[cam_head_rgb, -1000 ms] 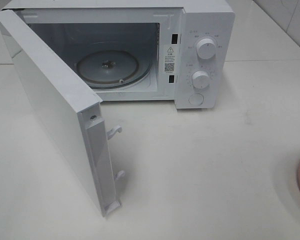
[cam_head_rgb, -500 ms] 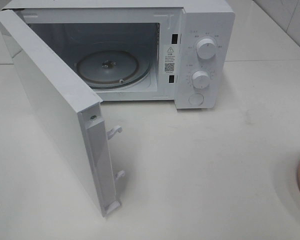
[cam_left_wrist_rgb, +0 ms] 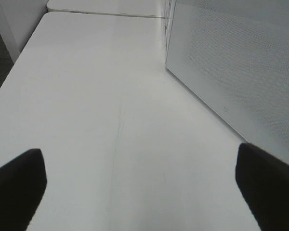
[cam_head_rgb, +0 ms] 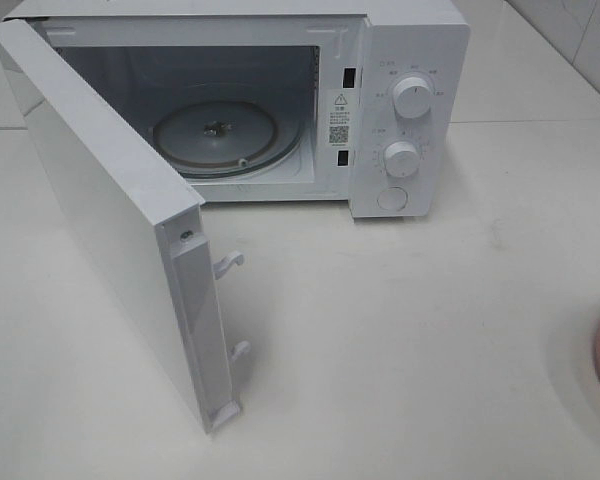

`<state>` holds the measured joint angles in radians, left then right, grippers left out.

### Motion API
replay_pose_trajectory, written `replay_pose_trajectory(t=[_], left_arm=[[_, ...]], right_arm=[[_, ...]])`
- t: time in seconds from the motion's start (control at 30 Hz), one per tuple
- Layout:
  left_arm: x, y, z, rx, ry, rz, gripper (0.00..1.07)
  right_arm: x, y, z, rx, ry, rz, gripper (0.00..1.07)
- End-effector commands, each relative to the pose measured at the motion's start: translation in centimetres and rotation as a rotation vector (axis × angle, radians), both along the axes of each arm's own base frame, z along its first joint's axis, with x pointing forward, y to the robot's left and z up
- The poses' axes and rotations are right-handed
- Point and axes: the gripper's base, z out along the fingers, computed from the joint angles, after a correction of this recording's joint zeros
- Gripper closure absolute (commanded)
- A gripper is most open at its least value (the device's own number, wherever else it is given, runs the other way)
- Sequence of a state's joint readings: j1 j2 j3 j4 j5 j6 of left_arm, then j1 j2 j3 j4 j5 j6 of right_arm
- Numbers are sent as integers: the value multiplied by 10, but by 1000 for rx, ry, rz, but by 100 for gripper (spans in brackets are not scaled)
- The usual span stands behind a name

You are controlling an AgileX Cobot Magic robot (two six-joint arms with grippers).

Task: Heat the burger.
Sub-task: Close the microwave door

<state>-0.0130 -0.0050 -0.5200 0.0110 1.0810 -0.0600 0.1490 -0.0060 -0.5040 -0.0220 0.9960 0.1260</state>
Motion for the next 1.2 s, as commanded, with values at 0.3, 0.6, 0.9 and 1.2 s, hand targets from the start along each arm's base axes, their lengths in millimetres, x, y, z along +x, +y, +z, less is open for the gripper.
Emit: replay_pose_trajectory(t=[0.3,0.6,0.9,1.2], left_arm=[[-1,0,0,-4,-25,3,5],[-1,0,0,-4,-25,3,5],[-1,0,0,-4,-25,2,5],[5,1,3,6,6,10,6]], right_arm=[[-3,0,-2,-12,-21,2,31],[-3,0,-2,-12,-21,2,31],[-3,0,-2,-12,-21,2,31],[-3,0,-2,-12,-21,2,31]])
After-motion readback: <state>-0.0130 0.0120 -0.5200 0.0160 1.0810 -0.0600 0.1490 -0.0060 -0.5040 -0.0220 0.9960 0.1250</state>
